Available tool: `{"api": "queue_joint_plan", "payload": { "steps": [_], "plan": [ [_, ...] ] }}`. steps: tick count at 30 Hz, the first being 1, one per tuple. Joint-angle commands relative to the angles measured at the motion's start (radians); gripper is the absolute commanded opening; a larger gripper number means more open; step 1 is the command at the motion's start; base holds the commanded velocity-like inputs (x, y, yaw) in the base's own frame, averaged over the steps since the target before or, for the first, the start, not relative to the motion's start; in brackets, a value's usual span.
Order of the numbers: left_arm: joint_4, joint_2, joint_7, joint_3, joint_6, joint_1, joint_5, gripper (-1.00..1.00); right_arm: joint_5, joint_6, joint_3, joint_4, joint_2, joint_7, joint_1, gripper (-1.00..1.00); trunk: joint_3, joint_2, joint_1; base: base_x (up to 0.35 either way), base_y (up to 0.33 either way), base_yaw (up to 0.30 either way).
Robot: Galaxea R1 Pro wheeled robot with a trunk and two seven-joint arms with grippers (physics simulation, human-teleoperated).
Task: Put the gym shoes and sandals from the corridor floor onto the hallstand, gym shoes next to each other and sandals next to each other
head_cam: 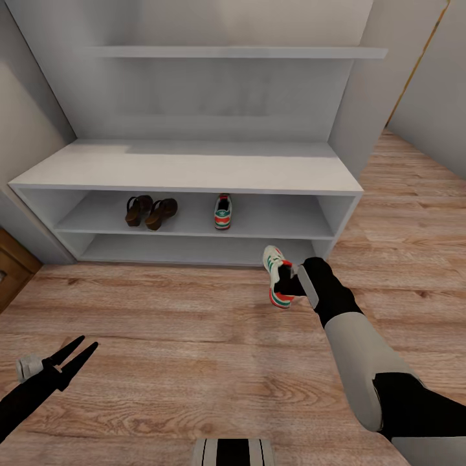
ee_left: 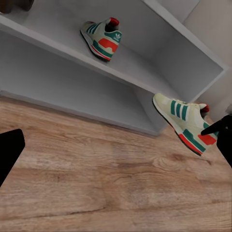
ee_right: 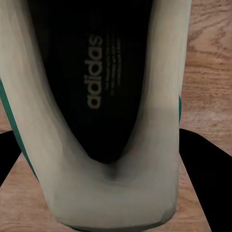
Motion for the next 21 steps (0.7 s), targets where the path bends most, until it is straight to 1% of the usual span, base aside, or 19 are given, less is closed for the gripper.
{"api": "queue_joint_plan", "payload": {
  "steps": [1,7,11,15,21],
  "plan": [
    [0.000,0.000,-0.004,0.004,0.011,-0.001,0.002,1.00,-0.007,0.003,-0.003,-0.001,0.001,-0.009,0.000,-1.00,-0.001,0.000,0.000,0.000,0.000,0.000],
    [0.000,0.000,-0.003,0.009,0.011,-0.001,0.002,1.00,-0.006,0.003,0.001,-0.001,0.001,-0.008,-0.001,-1.00,-0.001,0.000,0.000,0.000,0.000,0.000],
    [0.000,0.001,-0.002,0.013,0.011,-0.001,0.001,1.00,-0.006,0.003,0.027,-0.006,0.001,-0.008,0.000,-1.00,-0.001,0.000,0.000,0.018,0.000,0.000],
    [0.000,0.002,-0.003,0.024,0.011,-0.001,0.001,1.00,-0.006,0.003,0.033,-0.012,0.001,-0.008,0.000,-1.00,-0.001,0.000,0.000,0.120,0.003,0.000],
    [0.000,0.006,-0.005,0.033,0.011,-0.001,-0.001,1.00,-0.006,0.003,0.035,-0.016,0.001,-0.008,0.000,-1.00,-0.001,0.000,0.000,0.168,0.098,0.000]
  ]
}}
